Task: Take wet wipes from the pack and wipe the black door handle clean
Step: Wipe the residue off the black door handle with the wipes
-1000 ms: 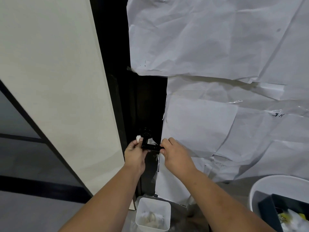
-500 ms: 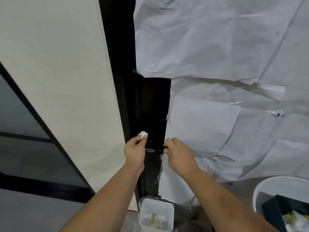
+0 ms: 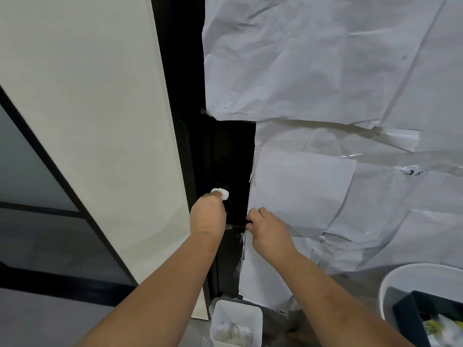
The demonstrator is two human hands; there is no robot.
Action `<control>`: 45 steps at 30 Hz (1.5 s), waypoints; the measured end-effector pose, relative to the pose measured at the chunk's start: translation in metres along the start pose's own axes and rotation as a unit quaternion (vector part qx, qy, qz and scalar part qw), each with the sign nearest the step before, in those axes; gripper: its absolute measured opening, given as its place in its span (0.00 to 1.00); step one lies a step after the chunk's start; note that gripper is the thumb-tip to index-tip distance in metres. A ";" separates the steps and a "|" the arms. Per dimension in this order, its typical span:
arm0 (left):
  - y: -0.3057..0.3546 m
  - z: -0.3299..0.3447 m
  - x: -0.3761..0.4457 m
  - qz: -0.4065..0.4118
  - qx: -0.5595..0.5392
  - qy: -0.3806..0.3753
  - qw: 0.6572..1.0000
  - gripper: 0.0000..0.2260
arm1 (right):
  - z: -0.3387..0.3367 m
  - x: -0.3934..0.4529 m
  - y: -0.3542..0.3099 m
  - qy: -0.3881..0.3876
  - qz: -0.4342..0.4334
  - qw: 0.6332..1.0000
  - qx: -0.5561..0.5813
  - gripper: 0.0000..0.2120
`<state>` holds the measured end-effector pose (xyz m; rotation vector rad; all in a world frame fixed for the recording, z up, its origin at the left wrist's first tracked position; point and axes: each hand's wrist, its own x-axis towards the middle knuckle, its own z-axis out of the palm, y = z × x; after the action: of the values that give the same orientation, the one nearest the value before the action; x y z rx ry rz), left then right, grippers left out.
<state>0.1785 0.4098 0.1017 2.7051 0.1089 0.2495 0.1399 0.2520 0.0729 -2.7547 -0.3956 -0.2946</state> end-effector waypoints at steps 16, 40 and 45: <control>-0.009 -0.004 -0.006 -0.098 -0.137 -0.050 0.984 0.08 | 0.001 -0.001 0.000 0.005 0.000 1.000 0.003 0.04; -0.014 0.008 -0.012 -0.339 -0.636 -0.106 0.685 0.08 | 0.003 0.001 0.002 0.003 -0.007 1.000 0.009 0.03; -0.023 0.008 -0.022 -0.244 -0.611 -0.106 0.745 0.14 | 0.001 0.000 0.001 -0.006 0.001 1.000 0.016 0.04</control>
<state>0.1572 0.4254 0.0815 1.2910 0.4105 -0.1383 0.1406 0.2517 0.0720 -2.7259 -0.3966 -0.2690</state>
